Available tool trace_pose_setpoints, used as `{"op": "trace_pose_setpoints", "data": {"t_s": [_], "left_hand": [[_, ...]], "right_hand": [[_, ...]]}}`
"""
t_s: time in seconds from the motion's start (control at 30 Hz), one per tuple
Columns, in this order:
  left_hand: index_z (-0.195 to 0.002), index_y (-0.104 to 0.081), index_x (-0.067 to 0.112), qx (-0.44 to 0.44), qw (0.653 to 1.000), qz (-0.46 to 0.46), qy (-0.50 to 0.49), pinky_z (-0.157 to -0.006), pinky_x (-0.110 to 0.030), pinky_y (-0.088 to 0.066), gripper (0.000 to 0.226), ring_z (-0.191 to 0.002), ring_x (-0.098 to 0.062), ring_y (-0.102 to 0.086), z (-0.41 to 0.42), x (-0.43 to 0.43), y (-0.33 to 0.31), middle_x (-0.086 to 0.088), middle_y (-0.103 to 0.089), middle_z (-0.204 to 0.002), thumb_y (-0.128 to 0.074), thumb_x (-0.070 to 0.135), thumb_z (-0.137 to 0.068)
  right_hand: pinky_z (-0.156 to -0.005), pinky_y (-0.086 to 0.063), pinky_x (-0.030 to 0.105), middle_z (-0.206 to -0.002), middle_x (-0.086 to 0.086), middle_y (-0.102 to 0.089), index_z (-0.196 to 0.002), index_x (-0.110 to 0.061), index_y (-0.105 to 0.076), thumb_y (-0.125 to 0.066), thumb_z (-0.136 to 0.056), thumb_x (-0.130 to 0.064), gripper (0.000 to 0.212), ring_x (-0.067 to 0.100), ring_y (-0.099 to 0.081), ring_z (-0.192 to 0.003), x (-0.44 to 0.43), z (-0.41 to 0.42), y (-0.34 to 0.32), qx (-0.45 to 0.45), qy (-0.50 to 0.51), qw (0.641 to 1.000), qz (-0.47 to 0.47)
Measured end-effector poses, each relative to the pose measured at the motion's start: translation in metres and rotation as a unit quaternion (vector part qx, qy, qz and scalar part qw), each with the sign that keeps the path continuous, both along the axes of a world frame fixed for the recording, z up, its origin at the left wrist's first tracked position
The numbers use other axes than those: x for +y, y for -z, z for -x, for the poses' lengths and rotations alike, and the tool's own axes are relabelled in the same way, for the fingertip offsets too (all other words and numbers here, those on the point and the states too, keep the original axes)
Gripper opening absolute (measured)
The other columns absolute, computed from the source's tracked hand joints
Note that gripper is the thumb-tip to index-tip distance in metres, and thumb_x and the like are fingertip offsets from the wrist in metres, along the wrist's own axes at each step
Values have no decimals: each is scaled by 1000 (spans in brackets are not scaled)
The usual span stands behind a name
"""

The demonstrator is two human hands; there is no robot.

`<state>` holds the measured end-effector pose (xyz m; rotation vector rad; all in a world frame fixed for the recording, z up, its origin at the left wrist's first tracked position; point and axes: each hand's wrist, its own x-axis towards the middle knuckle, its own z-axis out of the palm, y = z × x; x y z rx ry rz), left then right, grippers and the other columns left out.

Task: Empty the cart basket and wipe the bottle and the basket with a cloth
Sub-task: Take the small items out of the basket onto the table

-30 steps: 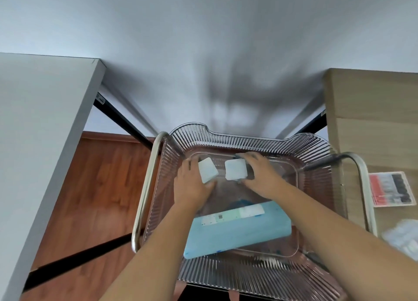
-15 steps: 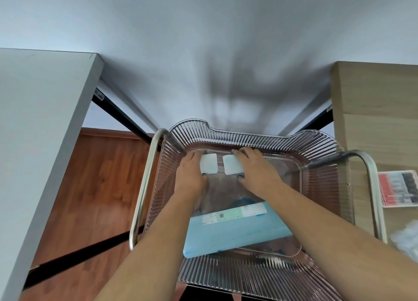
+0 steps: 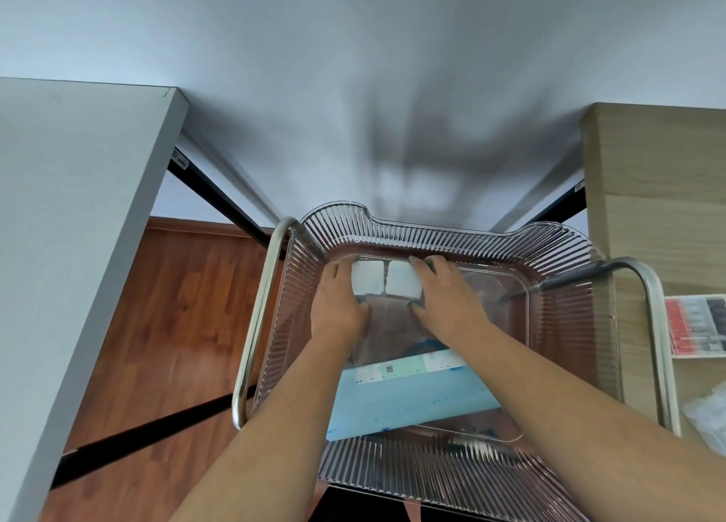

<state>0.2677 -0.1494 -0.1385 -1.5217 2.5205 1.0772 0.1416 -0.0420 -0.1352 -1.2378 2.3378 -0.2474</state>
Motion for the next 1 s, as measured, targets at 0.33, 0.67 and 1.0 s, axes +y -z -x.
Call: {"op": "trace_pose_setpoints", "data": {"t_s": [0.33,0.67,1.0], "left_hand": [[-135,-47,22,23,999,26,-31,-100,-40,-45,63,-118,-25,-51,7,-6,4,-5,-50,-131,-59,0,-77],[-132,-51,28,36,997,27,-68,-92,-42,-51,54,-109,-21,-55,-1,-1,11,-1,-48,-128,-66,10,-83],[-132,-51,25,39,995,34,-87,-91,-42,-48,53,-108,-27,-55,11,-7,10,-6,-52,-125,-59,6,-83]], "right_hand": [[-92,-46,36,-134,10,-40,-143,-13,-33,-62,-84,-12,65,27,-51,-111,-17,-5,4,-45,31,998,36],[-77,-51,34,-125,7,-42,-117,-14,-53,-72,-75,-6,47,24,-55,-91,-12,-13,3,-36,51,994,93],[-69,-46,30,-114,9,-45,-107,-10,-54,-70,-75,-2,35,25,-55,-85,-26,-12,10,-30,46,992,112]]}}
